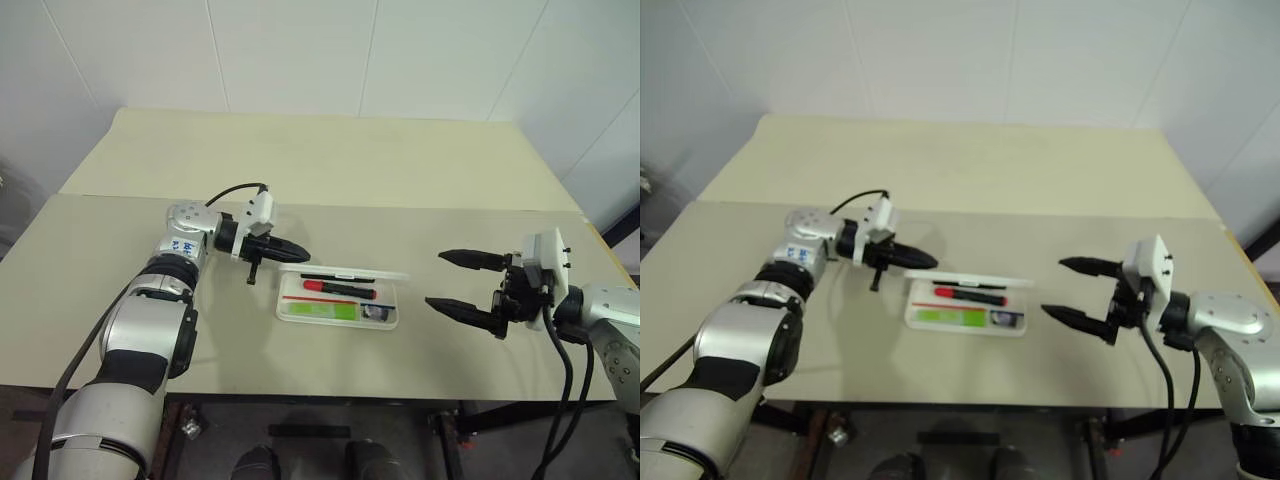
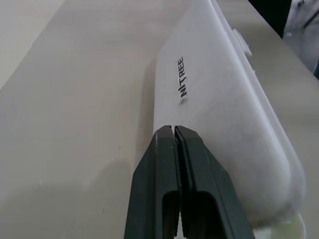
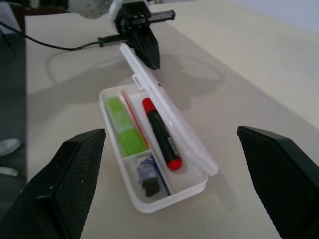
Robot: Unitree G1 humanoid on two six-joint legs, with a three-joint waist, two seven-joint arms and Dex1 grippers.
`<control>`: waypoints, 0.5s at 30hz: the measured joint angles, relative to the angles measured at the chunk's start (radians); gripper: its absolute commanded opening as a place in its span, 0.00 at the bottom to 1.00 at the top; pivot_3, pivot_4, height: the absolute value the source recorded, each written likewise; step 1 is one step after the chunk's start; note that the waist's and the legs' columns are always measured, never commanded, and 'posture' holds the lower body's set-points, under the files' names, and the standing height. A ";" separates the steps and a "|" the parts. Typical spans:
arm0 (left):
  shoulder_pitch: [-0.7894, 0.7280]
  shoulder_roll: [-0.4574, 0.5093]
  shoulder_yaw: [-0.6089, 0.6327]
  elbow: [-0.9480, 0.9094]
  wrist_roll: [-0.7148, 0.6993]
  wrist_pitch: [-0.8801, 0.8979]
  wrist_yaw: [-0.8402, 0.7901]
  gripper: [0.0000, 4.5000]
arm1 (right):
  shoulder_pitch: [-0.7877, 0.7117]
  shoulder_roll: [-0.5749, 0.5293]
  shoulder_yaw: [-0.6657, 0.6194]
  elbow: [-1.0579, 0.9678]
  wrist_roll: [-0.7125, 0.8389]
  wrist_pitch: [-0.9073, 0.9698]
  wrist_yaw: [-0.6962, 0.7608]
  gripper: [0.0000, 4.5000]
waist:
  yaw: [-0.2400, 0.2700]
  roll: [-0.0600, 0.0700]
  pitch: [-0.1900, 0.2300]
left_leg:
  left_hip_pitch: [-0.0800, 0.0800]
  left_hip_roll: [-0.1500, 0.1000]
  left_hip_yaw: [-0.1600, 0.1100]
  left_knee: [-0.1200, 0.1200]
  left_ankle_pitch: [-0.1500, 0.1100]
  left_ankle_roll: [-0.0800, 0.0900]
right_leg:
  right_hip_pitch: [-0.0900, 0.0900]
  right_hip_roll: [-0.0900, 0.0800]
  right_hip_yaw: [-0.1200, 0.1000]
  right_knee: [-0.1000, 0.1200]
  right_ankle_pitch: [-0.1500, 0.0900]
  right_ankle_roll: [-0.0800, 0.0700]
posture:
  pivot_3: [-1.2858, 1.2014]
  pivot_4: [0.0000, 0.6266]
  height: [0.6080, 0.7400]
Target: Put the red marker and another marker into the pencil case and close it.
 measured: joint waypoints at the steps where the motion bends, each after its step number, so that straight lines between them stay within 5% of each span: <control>1: 0.001 -0.005 -0.026 -0.004 -0.002 -0.024 0.000 0.01 | -0.011 -0.008 -0.007 0.023 0.006 -0.001 0.026 1.00 | 0.000 0.000 0.000 | 0.000 0.000 0.000 0.001 0.000 0.000 | 0.000 0.000 0.000 0.000 0.000 0.000 | 0.52 0.24 1.00; 15: 0.031 -0.026 -0.198 -0.040 0.074 -0.346 0.000 0.01 | -0.092 0.006 0.004 0.135 -0.039 -0.072 0.060 1.00 | -0.001 0.000 0.000 | 0.000 0.000 0.000 0.001 0.000 0.000 | 0.000 0.000 0.002 0.000 0.001 0.001 | 0.52 0.24 1.00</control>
